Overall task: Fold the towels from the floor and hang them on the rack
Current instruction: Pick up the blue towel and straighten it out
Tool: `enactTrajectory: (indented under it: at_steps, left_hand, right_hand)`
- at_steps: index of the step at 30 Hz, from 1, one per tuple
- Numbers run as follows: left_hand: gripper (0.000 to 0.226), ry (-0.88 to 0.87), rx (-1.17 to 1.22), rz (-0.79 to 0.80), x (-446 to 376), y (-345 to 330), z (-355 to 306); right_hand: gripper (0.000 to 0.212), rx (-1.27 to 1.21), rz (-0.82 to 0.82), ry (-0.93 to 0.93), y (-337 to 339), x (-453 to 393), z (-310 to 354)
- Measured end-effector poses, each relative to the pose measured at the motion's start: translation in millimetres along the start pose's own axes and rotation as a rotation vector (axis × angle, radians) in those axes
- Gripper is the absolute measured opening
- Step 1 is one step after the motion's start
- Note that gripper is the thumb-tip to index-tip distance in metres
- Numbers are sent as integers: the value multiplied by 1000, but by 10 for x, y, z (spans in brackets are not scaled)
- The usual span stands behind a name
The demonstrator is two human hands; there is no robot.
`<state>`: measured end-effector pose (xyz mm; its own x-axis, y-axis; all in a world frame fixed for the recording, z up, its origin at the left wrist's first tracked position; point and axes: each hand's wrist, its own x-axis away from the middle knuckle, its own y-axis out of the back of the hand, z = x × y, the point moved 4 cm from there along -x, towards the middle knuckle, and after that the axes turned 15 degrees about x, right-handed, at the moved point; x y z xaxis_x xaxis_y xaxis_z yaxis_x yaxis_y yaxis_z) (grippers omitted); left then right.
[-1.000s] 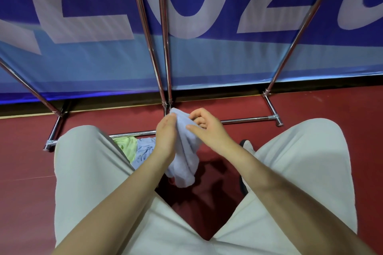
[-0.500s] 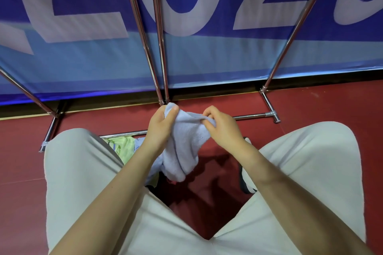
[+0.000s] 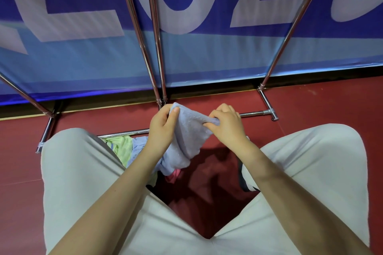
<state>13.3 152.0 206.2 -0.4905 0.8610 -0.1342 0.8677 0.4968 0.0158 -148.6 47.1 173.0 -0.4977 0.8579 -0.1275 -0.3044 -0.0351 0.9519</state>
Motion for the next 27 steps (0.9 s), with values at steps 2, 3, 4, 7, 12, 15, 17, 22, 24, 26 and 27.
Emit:
enactTrajectory:
  at_steps: [2, 3, 4, 7, 12, 15, 17, 22, 24, 26, 27]
  left_hand:
    - [24, 10, 30, -56, -13, 26, -10]
    - [24, 21, 52, -95, -22, 49, -11]
    - [26, 35, 75, -138, -36, 79, -5]
    - [29, 91, 150, -239, -94, 190, 51]
    - [27, 126, 255, -325, -171, 300, 144]
    - [29, 131, 222, -331, -196, 303, 173]
    - [29, 143, 214, -339, -207, 280, 195]
    - [35, 163, 216, -341, -178, 179, 229]
    - [34, 219, 246, -372, -162, 148, 255]
    - [27, 372, 350, -428, -134, 104, 347]
    - [24, 450, 412, -453, -114, 78, 394]
  right_hand:
    - [20, -4, 30, -11, -24, -8, -42]
    - [25, -94, 80, -53, -34, -5, -68]
    - [30, -232, 136, -106, -51, -5, -90]
    - [36, -617, 157, -232, -45, -8, -103]
    - [26, -972, 74, -262, 87, -33, -79]
    - [21, -985, 63, -234, 136, -20, -56]
    - [23, -974, 36, -252, 130, -21, -68]
    - [20, -987, -37, -374, 85, -6, -109]
    - [17, -997, -64, -443, 37, 8, -97]
    - [13, -1010, -64, -512, -21, 12, -70]
    - [14, -1021, -57, -549, -55, 13, -56]
